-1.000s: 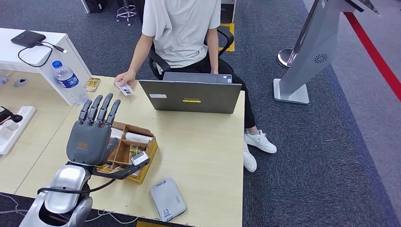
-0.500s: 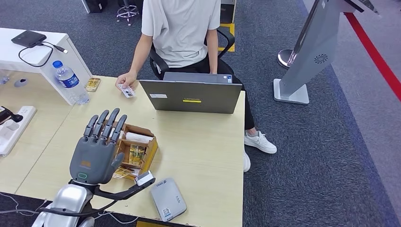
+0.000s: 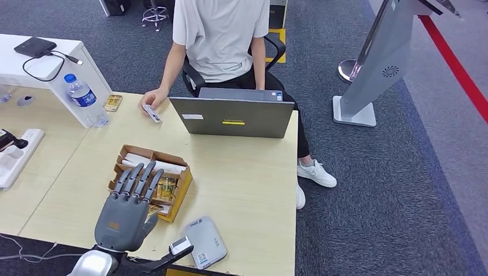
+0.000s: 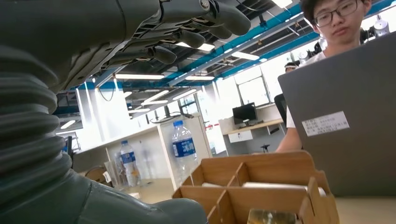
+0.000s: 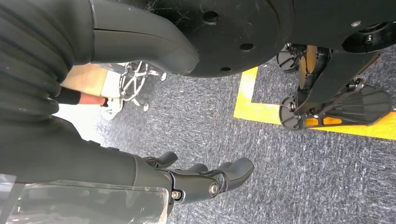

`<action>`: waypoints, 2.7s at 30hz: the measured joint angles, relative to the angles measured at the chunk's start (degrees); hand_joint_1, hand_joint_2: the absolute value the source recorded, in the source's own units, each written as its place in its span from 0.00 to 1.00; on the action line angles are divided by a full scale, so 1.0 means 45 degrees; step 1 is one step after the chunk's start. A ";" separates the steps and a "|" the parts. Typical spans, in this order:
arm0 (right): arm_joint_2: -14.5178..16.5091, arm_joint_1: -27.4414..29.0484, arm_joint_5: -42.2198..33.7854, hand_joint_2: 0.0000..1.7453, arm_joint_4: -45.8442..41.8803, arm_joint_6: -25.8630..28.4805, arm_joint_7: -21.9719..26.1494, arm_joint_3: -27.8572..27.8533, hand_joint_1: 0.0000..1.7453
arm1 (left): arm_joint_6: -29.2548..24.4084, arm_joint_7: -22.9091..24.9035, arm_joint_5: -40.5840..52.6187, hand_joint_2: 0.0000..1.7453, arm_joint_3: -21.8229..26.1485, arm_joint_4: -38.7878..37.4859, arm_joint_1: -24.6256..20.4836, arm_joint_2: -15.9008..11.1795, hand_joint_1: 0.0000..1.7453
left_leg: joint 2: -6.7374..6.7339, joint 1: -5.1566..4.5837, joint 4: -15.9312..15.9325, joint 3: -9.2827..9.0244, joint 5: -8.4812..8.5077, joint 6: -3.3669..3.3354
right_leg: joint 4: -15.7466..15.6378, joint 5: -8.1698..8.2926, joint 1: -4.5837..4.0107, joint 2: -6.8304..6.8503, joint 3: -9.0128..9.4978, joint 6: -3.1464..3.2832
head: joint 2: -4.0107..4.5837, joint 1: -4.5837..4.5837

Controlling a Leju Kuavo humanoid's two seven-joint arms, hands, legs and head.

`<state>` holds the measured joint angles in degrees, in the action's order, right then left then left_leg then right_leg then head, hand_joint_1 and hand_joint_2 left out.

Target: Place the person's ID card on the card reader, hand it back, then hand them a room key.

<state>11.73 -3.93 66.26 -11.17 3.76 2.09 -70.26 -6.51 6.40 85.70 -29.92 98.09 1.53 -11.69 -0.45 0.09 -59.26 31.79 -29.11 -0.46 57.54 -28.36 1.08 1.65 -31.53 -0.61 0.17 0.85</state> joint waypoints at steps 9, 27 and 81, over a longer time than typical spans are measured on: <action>0.0001 0.0004 -0.0196 1.00 0.0000 0.0027 -0.0036 -0.0187 0.00 | -0.0210 -0.0001 -0.0011 1.00 0.0006 0.0182 0.1233 -0.0022 0.00 | 0.0002 -0.0001 0.0000 0.0001 0.0000 0.0000 | 0.0000 -0.0002 0.0001 0.0002 0.0000 -0.0004 | 0.0000 -0.0001; 0.0001 0.0002 -0.0042 1.00 0.0000 -0.0002 -0.0067 -0.0357 0.00 | -0.0194 0.0744 -0.0109 1.00 0.0054 0.0170 0.1759 -0.0136 0.00 | 0.0009 0.0000 0.0000 0.0001 0.0000 0.0000 | 0.0000 -0.0003 0.0001 0.0007 0.0000 -0.0004 | 0.0000 0.0000; -0.0004 -0.0009 0.0677 1.00 -0.0005 -0.0234 -0.0329 -0.0104 0.00 | 0.0380 0.2025 0.0001 1.00 0.1413 -0.2897 -0.0217 0.1186 0.00 | 0.0010 0.0000 -0.0001 0.0001 0.0000 0.0000 | 0.0000 -0.0002 0.0000 0.0007 -0.0001 -0.0005 | 0.0000 0.0000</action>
<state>11.72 -3.97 69.31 -11.19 2.71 0.61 -70.73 -4.80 15.52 85.70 -23.56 85.05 0.56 -6.36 -0.41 0.09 -59.26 31.79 -29.11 -0.46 57.54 -28.37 1.08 1.68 -31.53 -0.63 0.17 0.85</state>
